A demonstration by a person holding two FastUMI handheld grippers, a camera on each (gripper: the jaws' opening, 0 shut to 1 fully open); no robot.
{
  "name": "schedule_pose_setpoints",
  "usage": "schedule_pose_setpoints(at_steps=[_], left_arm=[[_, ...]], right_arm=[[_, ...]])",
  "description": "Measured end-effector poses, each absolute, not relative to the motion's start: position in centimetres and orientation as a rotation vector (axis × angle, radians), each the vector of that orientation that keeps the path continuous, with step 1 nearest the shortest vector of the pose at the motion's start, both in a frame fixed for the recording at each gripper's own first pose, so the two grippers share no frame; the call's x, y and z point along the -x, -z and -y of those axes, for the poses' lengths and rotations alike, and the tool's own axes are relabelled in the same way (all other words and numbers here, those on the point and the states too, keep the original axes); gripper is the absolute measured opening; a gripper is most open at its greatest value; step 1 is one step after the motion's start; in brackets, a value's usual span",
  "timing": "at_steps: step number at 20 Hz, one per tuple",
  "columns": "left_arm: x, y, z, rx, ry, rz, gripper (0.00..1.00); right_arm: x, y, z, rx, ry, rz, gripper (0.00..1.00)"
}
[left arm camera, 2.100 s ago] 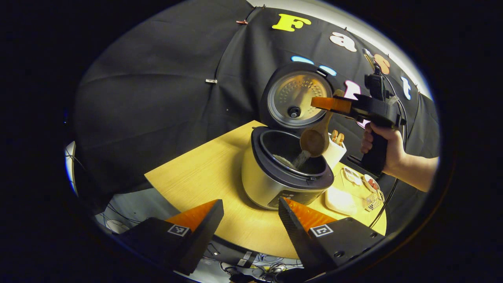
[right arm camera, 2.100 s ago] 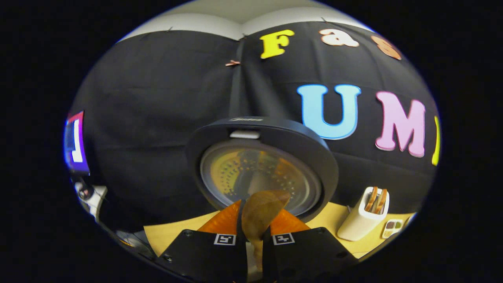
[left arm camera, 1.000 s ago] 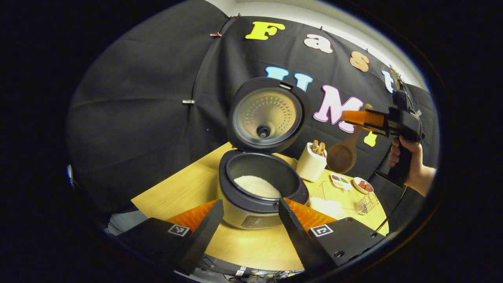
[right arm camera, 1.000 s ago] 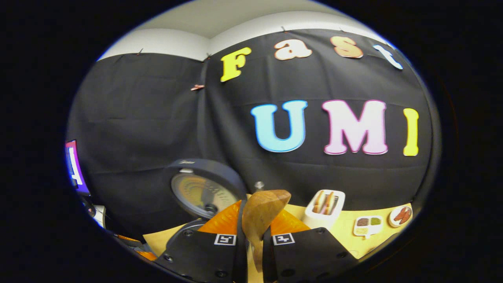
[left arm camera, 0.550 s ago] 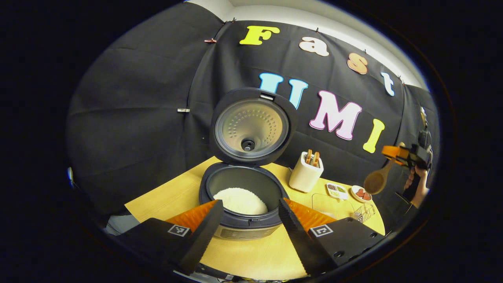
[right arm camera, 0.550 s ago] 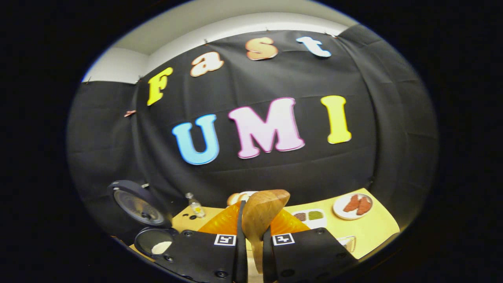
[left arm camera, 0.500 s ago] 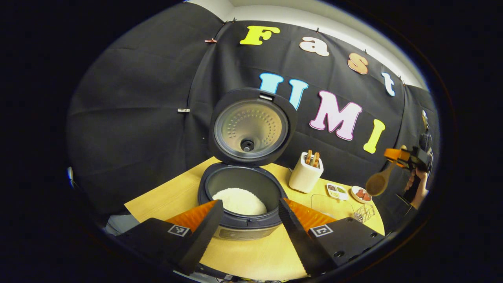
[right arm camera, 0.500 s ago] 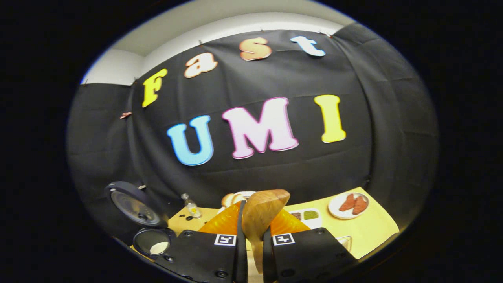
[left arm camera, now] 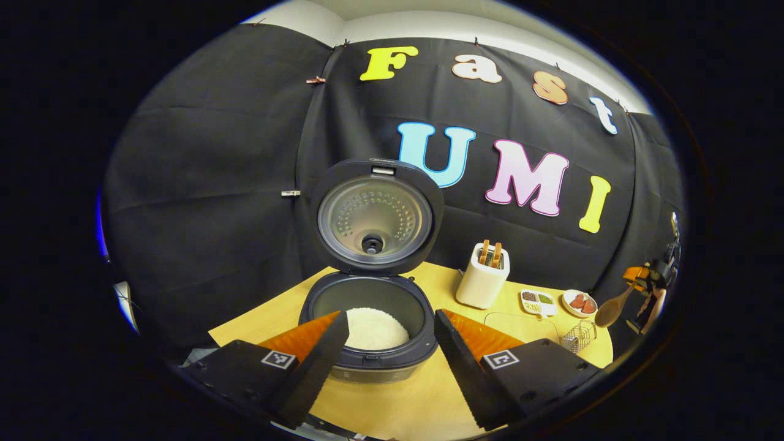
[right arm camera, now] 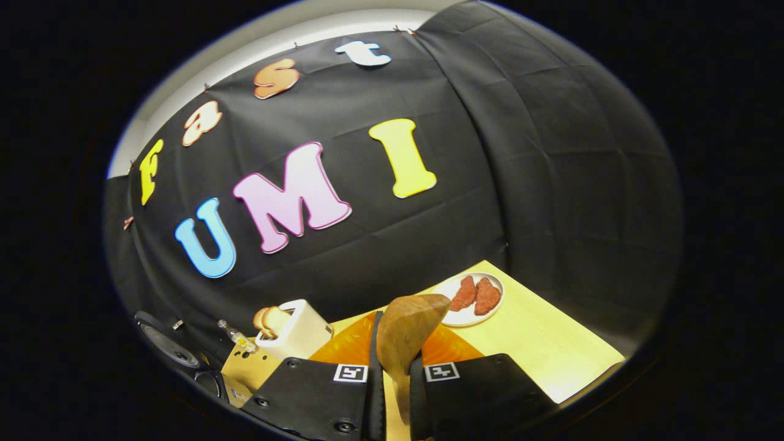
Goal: Close the left gripper, press the button to open the rice cooker; take a wooden spoon from the chopstick holder with the right hand, scoop a spoonful of rice and pour it into the rice cooker, then put the wooden spoon back into the chopstick holder.
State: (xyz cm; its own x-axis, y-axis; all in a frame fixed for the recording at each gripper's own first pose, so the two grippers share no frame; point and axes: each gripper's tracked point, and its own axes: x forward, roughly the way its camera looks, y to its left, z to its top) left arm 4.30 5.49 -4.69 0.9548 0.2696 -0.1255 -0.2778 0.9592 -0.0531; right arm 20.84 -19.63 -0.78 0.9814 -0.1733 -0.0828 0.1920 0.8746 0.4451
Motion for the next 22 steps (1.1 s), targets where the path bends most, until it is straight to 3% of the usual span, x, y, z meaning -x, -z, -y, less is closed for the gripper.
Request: schedule_pose_setpoints(at_steps=[9, 10, 11, 20, 22], left_arm=[[-3.7, 3.6, -4.3, 0.106, -0.378, -0.097, 0.95], [-3.6, 3.4, -4.4, 0.107, -0.386, -0.094, 0.95], [-3.6, 3.2, -4.5, 0.105, -0.39, -0.088, 0.95], [-5.6, -2.1, -5.6, 0.04, -0.368, 0.011, 0.95], [-6.2, -4.4, -6.4, -0.008, -0.366, 0.059, 0.95]], right_arm=[[-25.0, 9.9, 20.8, -0.565, 0.231, -0.186, 0.19], [-25.4, 10.7, 21.0, -0.564, 0.241, -0.195, 0.14], [-25.7, 11.6, 21.1, -0.564, 0.25, -0.208, 0.19], [-25.0, 12.7, 20.0, -0.58, 0.256, -0.232, 0.24], [-24.3, 12.3, 19.9, -0.551, 0.261, -0.223, 0.62]])
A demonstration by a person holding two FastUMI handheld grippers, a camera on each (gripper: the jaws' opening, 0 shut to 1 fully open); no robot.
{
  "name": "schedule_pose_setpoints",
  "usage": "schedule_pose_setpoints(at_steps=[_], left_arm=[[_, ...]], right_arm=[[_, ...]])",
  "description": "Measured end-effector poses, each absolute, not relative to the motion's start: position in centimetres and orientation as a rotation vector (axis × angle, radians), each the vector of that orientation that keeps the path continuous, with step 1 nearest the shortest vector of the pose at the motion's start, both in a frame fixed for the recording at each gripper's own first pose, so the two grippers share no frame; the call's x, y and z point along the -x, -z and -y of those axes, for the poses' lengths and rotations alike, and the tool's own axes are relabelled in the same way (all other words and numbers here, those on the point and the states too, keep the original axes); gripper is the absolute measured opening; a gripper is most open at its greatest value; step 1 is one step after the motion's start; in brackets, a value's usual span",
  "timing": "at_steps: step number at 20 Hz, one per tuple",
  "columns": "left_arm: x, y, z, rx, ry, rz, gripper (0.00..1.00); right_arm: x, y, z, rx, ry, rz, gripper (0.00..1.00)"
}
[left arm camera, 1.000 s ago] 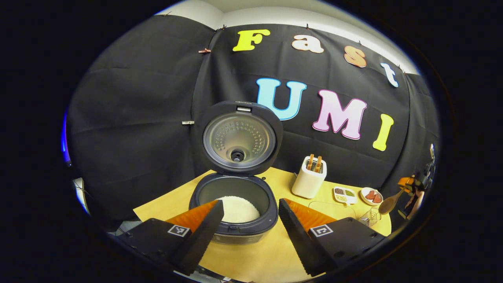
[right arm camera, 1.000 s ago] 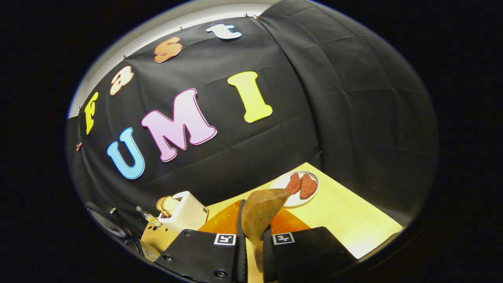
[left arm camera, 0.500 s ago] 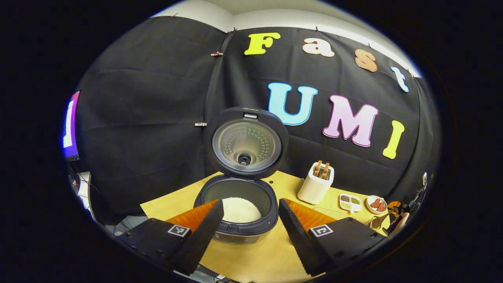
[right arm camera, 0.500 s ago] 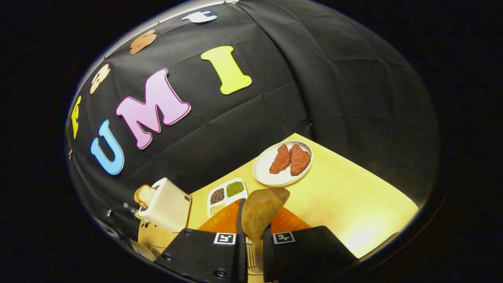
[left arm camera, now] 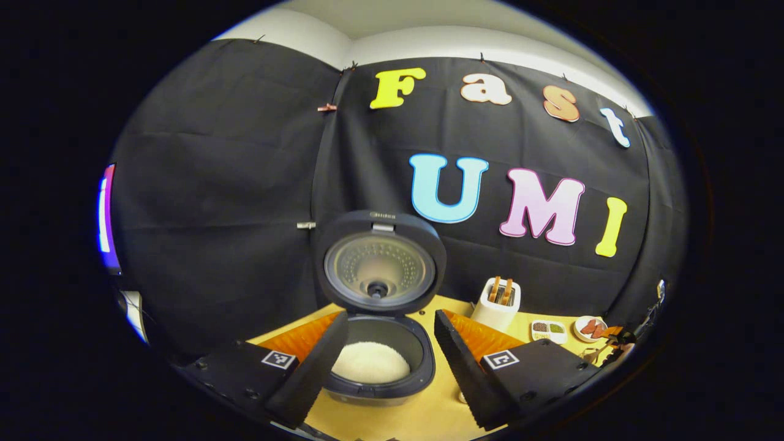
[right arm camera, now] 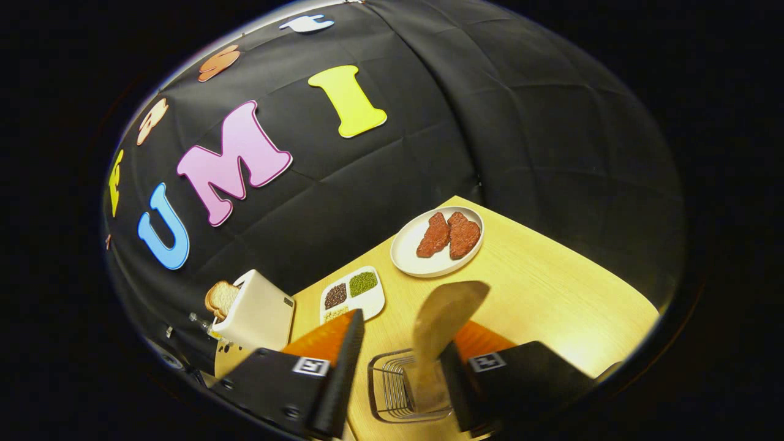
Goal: Close the left gripper, press the button to open the rice cooker; take a wooden spoon from the chopstick holder with the right hand, scoop a spoonful of rice and pour it into the rice cooker, then put the wooden spoon back into the chopstick holder.
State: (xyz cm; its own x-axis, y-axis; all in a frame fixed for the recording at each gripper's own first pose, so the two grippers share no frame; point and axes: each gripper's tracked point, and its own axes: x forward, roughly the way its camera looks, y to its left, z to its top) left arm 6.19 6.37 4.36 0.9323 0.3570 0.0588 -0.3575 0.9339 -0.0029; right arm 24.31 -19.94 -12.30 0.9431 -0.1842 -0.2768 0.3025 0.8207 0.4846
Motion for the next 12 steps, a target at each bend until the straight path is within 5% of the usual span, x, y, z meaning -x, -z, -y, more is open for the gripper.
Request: schedule_pose_setpoints(at_steps=[2, 12], left_arm=[[-7.0, -6.7, -7.1, -0.058, -0.361, 0.114, 0.95], [-13.2, -15.2, -9.5, -0.286, -0.291, 0.313, 0.94]], right_arm=[[-23.0, 11.3, 20.1, -0.513, 0.277, -0.202, 1.0], [-11.8, 9.2, 16.5, -0.264, 0.231, -0.196, 0.98]])
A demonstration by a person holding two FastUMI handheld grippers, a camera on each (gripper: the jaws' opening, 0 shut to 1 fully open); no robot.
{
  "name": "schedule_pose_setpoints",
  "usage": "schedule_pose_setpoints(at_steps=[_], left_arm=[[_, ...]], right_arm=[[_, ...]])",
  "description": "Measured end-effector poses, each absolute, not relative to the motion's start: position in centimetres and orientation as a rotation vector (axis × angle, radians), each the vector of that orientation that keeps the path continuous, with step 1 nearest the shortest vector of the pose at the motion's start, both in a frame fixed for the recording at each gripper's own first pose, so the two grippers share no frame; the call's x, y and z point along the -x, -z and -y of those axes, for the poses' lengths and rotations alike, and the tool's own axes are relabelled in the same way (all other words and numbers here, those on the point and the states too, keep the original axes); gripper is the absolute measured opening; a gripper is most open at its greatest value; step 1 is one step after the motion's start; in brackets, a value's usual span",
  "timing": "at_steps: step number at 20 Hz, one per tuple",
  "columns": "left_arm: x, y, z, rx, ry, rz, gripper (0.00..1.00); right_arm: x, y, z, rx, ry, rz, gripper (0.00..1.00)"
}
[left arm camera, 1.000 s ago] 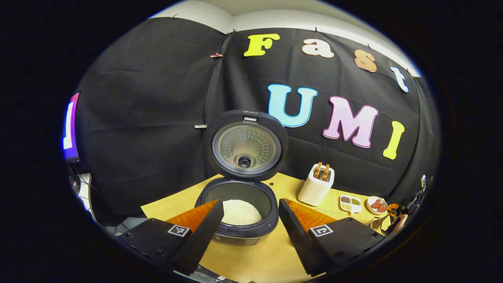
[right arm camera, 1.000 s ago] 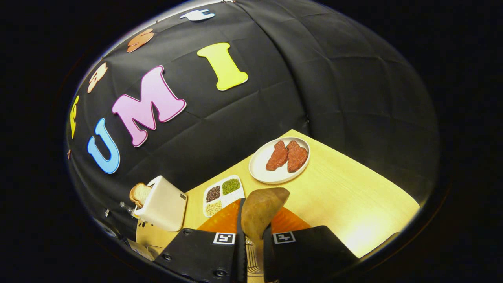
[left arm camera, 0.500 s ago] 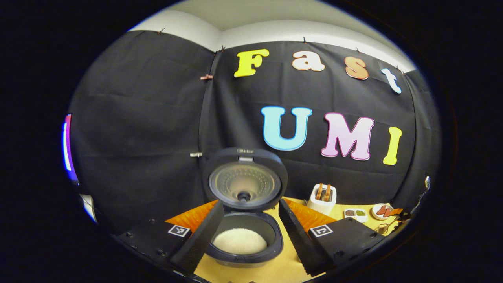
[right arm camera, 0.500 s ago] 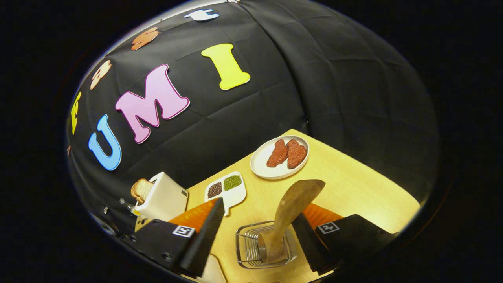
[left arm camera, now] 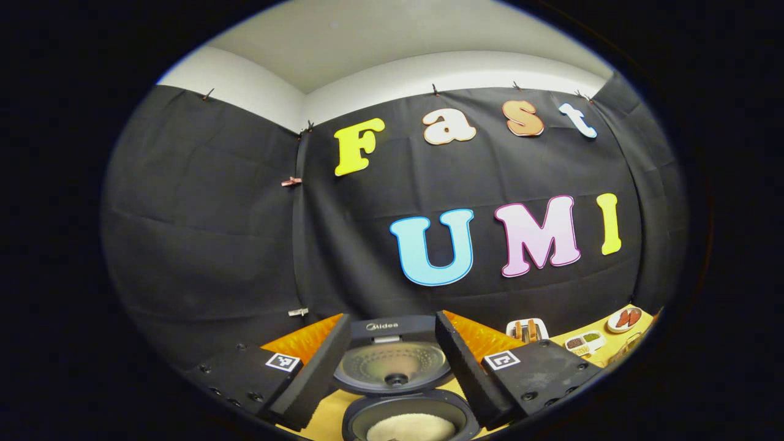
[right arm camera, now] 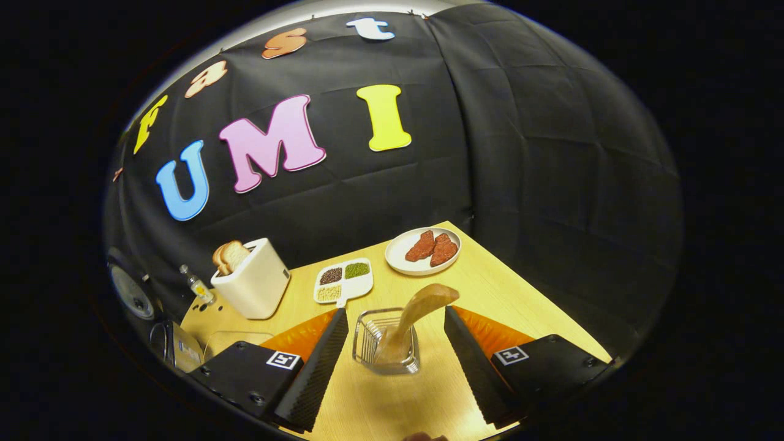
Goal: Close the left gripper, press the button to open the rice cooker; take a wooden spoon from the chopstick holder with the right hand, scoop a spoonful of rice and pour it into the rice cooker, then put the wooden spoon back into the chopstick holder.
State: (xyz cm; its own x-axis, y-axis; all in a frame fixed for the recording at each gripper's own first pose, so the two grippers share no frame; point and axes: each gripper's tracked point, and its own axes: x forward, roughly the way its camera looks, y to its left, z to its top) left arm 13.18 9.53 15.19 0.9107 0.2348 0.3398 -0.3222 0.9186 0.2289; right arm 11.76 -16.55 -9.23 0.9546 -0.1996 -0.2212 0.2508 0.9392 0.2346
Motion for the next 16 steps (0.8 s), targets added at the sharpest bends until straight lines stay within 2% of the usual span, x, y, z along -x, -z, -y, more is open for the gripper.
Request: schedule_pose_setpoints(at_steps=[3, 6, 8, 9, 10, 12, 13, 14, 16], left_arm=[[-14.9, -16.4, -10.1, -0.312, -0.283, 0.348, 0.99], [-16.6, -16.6, -11.0, -0.299, -0.274, 0.359, 0.96], [-17.6, -17.1, -11.7, -0.292, -0.277, 0.366, 0.99], [-18.2, -17.4, -11.8, -0.296, -0.27, 0.371, 0.96], [-18.8, -17.3, -11.9, -0.305, -0.259, 0.362, 0.99], [-20.0, -16.8, -12.4, -0.32, -0.259, 0.333, 0.96], [-20.6, -16.4, -12.5, -0.318, -0.253, 0.315, 0.99], [-21.1, -15.8, -12.7, -0.315, -0.255, 0.293, 0.96], [-22.0, -14.2, -13.2, -0.284, -0.261, 0.237, 0.99]], right_arm=[[-8.8, 8.8, 14.5, -0.189, 0.204, -0.19, 0.98], [-7.1, 8.0, 10.9, -0.15, 0.131, -0.191, 0.99], [-6.5, 8.0, 9.2, -0.117, 0.088, -0.2, 0.98], [-6.3, 8.1, 8.6, -0.102, 0.077, -0.206, 0.98], [-6.2, 8.0, 8.1, -0.093, 0.069, -0.209, 0.98], [-6.3, 7.3, 6.9, -0.098, 0.047, -0.199, 0.99], [-6.2, 6.9, 6.6, -0.101, 0.042, -0.187, 0.99], [-6.3, 6.4, 6.4, -0.102, 0.037, -0.172, 0.99], [-6.3, 6.0, 5.9, -0.101, 0.021, -0.163, 0.99]])
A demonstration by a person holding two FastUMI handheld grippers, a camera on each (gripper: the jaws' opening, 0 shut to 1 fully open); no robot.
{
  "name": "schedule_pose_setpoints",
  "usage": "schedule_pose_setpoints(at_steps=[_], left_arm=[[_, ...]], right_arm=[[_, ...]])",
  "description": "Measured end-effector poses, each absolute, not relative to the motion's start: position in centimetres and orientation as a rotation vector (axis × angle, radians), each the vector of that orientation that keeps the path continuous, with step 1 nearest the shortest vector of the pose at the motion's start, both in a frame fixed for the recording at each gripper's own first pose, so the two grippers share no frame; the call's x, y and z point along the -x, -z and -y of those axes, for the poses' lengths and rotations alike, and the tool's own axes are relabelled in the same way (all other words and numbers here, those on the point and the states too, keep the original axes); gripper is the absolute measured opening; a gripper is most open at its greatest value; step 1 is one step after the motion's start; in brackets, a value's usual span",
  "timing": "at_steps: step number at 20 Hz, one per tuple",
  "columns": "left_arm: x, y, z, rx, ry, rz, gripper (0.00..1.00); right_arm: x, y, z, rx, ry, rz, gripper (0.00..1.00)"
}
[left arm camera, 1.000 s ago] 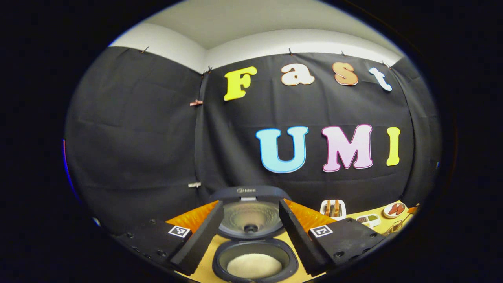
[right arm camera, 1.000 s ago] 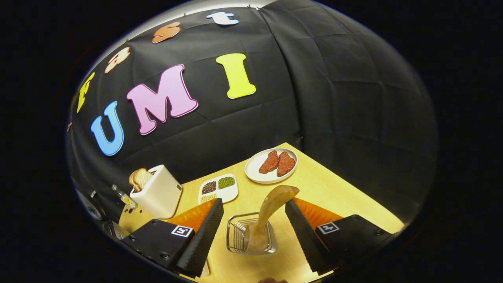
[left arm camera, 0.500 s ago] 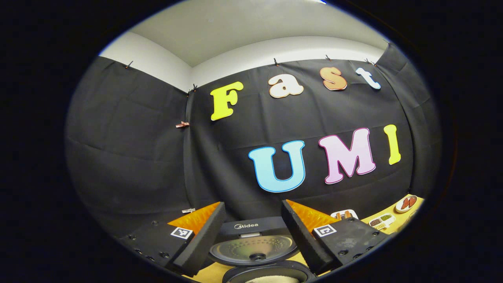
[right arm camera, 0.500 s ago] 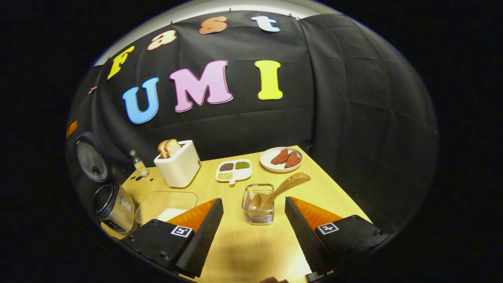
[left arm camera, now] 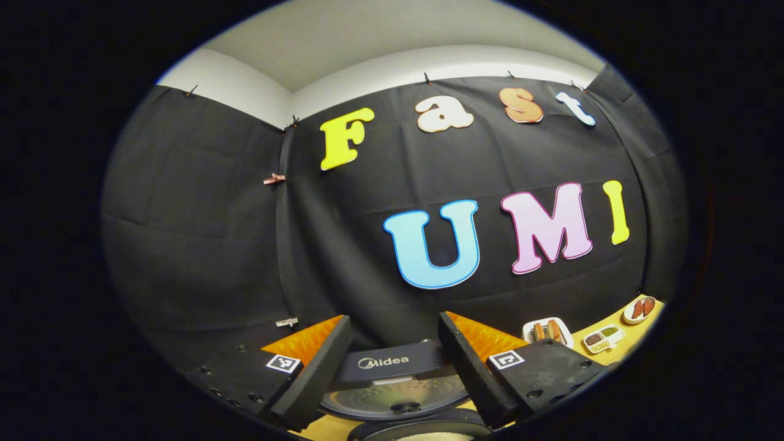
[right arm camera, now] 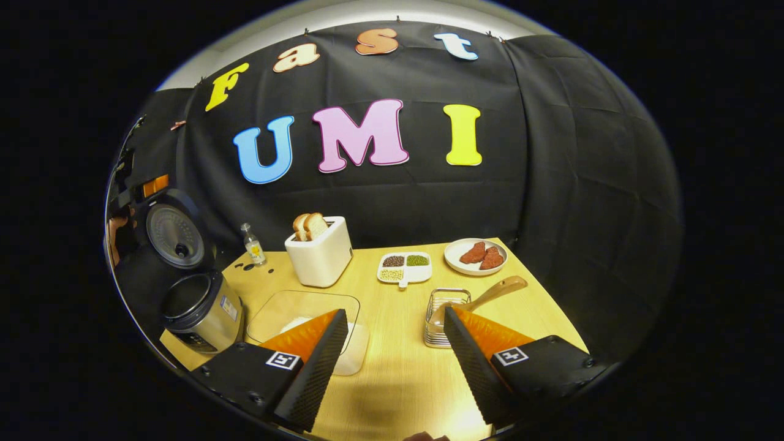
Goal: Close the left gripper, press the button to open the rice cooker; take a wooden spoon from the chopstick holder with the right hand, scoop a spoonful of rice and pour it into the rice cooker, then put the wooden spoon back into the chopstick holder.
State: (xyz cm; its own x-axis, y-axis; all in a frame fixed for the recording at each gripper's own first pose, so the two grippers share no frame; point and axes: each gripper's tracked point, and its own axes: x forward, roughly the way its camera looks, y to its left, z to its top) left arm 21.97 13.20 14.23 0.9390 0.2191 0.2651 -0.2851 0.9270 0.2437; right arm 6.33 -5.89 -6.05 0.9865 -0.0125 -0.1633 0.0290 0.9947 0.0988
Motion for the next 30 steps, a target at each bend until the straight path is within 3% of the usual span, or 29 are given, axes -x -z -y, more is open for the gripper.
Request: schedule_pose_setpoints(at_steps=[6, 15, 23, 30], left_arm=[[-21.2, -13.4, -12.8, -0.239, -0.301, 0.169, 0.99], [-13.8, -7.3, -10.4, -0.093, -0.377, -0.053, 1.0], [-10.4, 1.8, -10.6, -0.05, -0.434, -0.249, 0.98], [-9.5, 10.1, -10.6, -0.036, -0.374, -0.345, 0.99]], right_arm=[[-6.6, 6.1, 7.3, -0.114, 0.011, -0.158, 0.99], [-7.9, 8.0, 8.8, -0.098, -0.063, -0.195, 0.99], [-8.1, 9.6, 9.2, -0.118, -0.141, -0.229, 0.99], [-7.2, 8.5, 10.4, -0.126, -0.119, -0.21, 0.98]])
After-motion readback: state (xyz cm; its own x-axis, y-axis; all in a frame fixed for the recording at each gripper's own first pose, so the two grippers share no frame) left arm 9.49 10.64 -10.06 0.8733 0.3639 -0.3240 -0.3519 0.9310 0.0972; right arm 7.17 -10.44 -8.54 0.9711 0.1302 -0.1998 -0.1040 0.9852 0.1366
